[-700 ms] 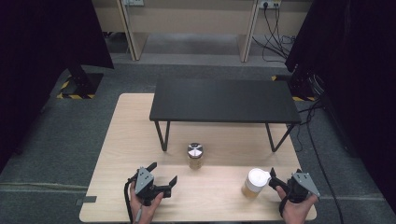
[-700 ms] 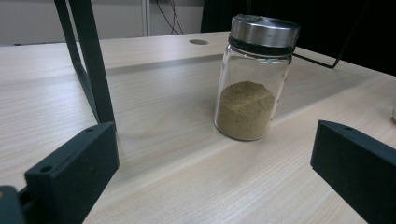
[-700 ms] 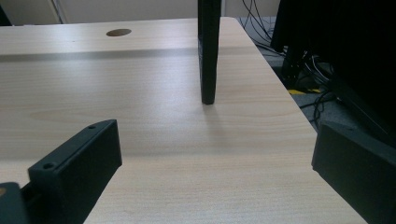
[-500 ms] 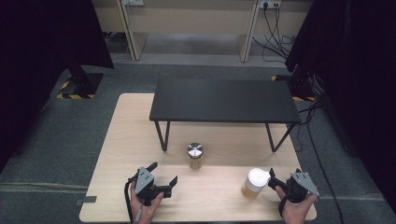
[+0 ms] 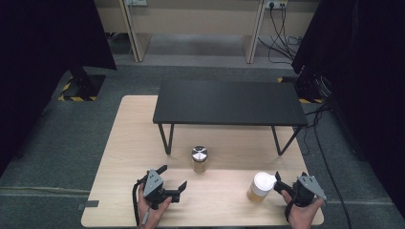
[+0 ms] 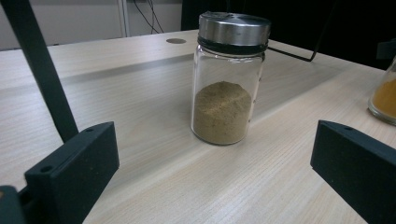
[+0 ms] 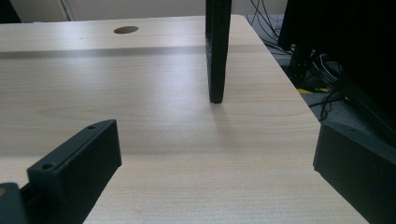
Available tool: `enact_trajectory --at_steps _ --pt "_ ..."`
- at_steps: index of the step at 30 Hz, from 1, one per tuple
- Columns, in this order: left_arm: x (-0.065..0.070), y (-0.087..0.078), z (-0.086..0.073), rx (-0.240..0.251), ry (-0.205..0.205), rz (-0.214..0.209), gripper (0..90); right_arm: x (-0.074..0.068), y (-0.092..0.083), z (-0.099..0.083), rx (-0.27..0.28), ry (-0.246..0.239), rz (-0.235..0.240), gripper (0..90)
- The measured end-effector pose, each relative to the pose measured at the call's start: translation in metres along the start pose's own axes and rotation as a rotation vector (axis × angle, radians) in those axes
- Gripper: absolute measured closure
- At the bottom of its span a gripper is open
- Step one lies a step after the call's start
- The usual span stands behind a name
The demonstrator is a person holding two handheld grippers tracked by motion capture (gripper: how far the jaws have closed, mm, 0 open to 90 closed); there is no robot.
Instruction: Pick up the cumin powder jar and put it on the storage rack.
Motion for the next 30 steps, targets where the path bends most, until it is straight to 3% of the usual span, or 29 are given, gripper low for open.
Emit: enact_trajectory --at_steps 15,30 --pt "0.014 0.023 0.007 -0.007 0.022 -0.027 0.2 0.0 0.0 0.0 0.0 0.001 0.0 0.8" --pt "0.023 0.046 0.016 -0.044 0.026 -0.016 0.4 0.001 0.0 0.0 0.001 0.005 0.001 0.9"
Point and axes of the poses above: each handheld gripper's, and its own axes: y roughly forward along the jaws, z roughly out of its top, x roughly to its right, the point moved 9 cm from there along y, roughly forward along the jaws, and after that the axes turned 13 degrees about z, right-handed, at the moved point
